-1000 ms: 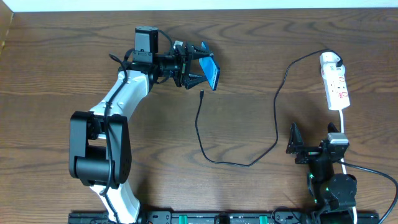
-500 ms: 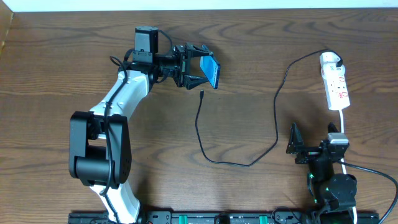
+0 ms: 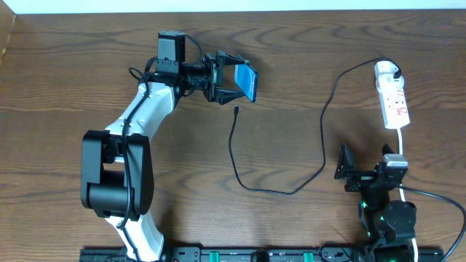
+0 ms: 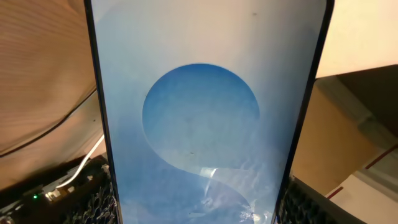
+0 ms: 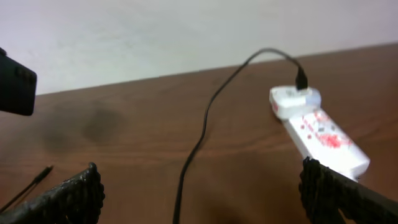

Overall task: Plug charger to phone and switch on socket
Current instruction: 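Raise the right gripper from rest and move it left toward the cable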

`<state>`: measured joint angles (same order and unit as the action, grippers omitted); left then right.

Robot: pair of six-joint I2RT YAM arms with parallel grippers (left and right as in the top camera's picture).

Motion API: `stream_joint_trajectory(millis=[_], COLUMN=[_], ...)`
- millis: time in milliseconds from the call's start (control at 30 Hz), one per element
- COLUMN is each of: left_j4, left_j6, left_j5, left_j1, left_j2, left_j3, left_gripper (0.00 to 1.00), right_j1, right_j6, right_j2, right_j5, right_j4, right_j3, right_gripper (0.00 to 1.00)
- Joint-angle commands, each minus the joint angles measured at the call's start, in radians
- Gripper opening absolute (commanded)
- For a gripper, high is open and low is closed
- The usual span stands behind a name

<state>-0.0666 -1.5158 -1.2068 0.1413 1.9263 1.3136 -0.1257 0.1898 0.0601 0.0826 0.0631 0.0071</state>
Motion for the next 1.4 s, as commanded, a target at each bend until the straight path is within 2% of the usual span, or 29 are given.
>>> stream_joint_trajectory(millis=[0, 100, 533, 733, 900, 1133, 1367], left_j4=[0.008, 0.008, 0.008, 0.008, 0.008, 0.008, 0.008], left_j6=[-0.017, -0.017, -0.061, -0.076, -0.088, -0.090, -0.217], left_j5=[-0.047, -0.050, -0.066, -0.066, -0.065, -0.065, -0.065], left_j1=[0.004, 0.004, 0.004, 0.004, 0.004, 0.004, 0.004], left_j2=[-0.034, -0.034, -0.034, -0.034, -0.034, -0.034, -0.034], left_j3=[0.004, 0.004, 0.004, 0.004, 0.004, 0.004, 0.004], left_gripper=[0.65, 0.65, 0.65, 0.65, 0.65, 0.65, 0.65], right_j1=[0.006, 0.006, 0.006, 0.006, 0.006, 0.006, 0.006], right_j6=[0.058, 0.057, 0.038, 0.037, 0.037, 0.037, 0.038], right_j2=[0.055, 0.132, 0.703, 0.860, 0.935, 0.946, 0.946], right_j5=[0.012, 0.012, -0.045, -0.123, -0.164, -0.181, -0.224], right_j4=[0.001, 0.005, 0.196, 0.257, 0.267, 0.263, 0.259], right_j3=[0.028, 0.082, 0.489, 0.618, 0.665, 0.668, 0.668], right_gripper=[0.99, 0.99, 0.99, 0.99, 0.99, 0.99, 0.99])
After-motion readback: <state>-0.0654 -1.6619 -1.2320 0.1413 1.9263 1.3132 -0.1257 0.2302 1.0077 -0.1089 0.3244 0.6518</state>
